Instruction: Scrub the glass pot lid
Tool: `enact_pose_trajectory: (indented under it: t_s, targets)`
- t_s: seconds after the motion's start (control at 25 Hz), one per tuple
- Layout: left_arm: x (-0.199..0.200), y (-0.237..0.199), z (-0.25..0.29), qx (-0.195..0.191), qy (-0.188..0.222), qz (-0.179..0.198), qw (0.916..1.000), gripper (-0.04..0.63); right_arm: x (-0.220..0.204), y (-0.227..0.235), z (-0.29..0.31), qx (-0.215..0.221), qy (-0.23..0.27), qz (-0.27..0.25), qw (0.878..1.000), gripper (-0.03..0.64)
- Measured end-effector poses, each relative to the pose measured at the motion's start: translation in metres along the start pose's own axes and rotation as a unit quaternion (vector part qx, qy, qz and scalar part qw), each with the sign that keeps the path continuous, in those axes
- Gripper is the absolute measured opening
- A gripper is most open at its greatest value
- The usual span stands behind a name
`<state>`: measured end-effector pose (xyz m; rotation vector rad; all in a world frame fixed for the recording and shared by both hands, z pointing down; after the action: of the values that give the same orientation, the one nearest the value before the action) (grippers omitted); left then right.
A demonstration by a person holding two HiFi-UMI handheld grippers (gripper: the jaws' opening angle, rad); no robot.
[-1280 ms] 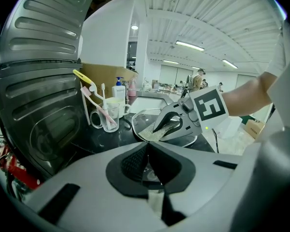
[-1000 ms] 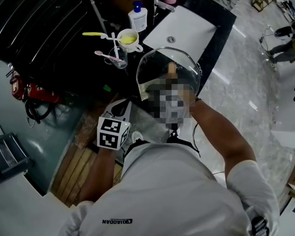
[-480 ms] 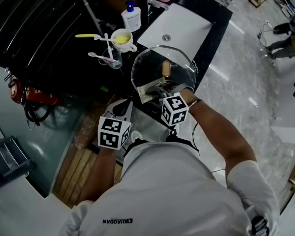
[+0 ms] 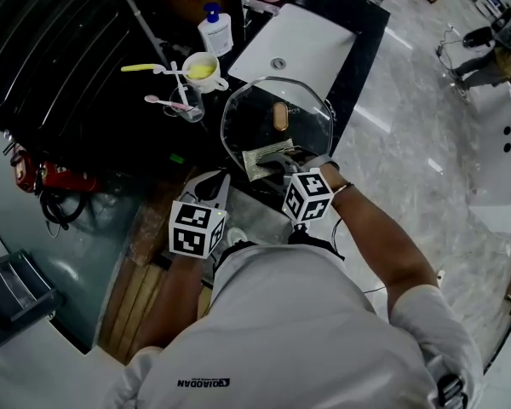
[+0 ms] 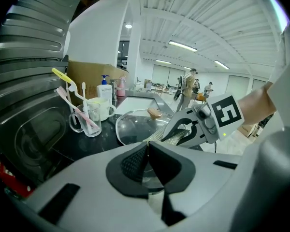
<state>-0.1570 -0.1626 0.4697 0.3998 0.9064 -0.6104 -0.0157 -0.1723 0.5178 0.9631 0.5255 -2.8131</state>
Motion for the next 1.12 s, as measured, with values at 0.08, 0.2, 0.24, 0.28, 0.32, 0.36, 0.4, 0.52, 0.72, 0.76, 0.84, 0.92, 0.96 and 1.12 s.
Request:
enact_pose_trajectory:
  t_s: [0.08, 0.2, 0.24, 0.28, 0.32, 0.36, 0.4, 0.52, 0.72, 0.76, 0.84, 0.92, 0.96, 1.12]
  targets:
    - [0.000, 0.000, 0.001, -0.007, 0.000, 0.006, 1.0000, 0.018, -0.002, -0.003, -0.001, -0.007, 0.000, 0.011, 1.000, 0.104]
    - [0.001, 0.001, 0.001, -0.017, 0.004, 0.016, 0.9997, 0.018, -0.005, -0.010, -0.004, -0.010, -0.004, 0.015, 1.000, 0.106]
    - [0.002, 0.002, 0.001, -0.020, 0.005, 0.020, 0.9996, 0.018, -0.006, -0.012, -0.005, -0.010, -0.005, 0.016, 1.000, 0.106]
    - [0.002, 0.002, 0.000, -0.023, 0.006, 0.023, 0.9994, 0.018, -0.006, -0.013, -0.006, -0.010, -0.007, 0.019, 1.000, 0.106]
    - [0.003, 0.002, -0.001, -0.026, 0.007, 0.025, 0.9993, 0.018, -0.006, -0.015, -0.007, -0.011, -0.007, 0.023, 1.000, 0.106]
    - [0.003, 0.001, -0.001, -0.029, 0.007, 0.027, 0.9992, 0.018, -0.006, -0.016, -0.008, -0.013, -0.008, 0.030, 0.999, 0.106]
    - [0.003, 0.001, -0.002, -0.032, 0.007, 0.028, 0.9991, 0.018, -0.007, -0.017, -0.008, -0.016, -0.008, 0.038, 0.999, 0.106]
    - [0.000, 0.001, -0.004, -0.039, 0.006, 0.034, 0.9986, 0.018, -0.007, -0.021, -0.010, -0.028, -0.007, 0.064, 0.998, 0.106]
    - [-0.007, 0.001, -0.009, -0.052, 0.001, 0.040, 0.9978, 0.018, -0.007, -0.032, -0.014, -0.034, -0.007, 0.095, 0.995, 0.107]
    - [-0.008, 0.002, -0.009, -0.056, 0.001, 0.040, 0.9976, 0.018, -0.007, -0.034, -0.015, -0.034, -0.007, 0.101, 0.994, 0.107]
    - [-0.008, 0.005, -0.008, -0.068, 0.004, 0.036, 0.9970, 0.018, -0.007, -0.037, -0.017, -0.035, -0.010, 0.114, 0.993, 0.107]
    - [-0.009, 0.010, -0.007, -0.081, 0.007, 0.037, 0.9960, 0.018, -0.006, -0.039, -0.019, -0.037, -0.011, 0.130, 0.991, 0.107]
    - [-0.009, 0.013, -0.007, -0.086, 0.008, 0.039, 0.9955, 0.018, -0.005, -0.041, -0.020, -0.037, -0.010, 0.140, 0.989, 0.107]
    - [-0.010, 0.018, -0.009, -0.097, 0.013, 0.047, 0.9941, 0.018, 0.004, -0.046, -0.032, -0.040, 0.008, 0.192, 0.980, 0.106]
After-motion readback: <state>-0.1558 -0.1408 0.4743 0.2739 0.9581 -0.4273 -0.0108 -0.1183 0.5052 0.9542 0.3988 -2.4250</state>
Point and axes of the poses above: the fingertips, and each gripper's own axes: z forward along the fingers, y to its right, x out of its top, the point moved 7 cm from there along -z, backward along the fingers, and after that the axes turned 13 degrees about z, right-handed, at the moved point
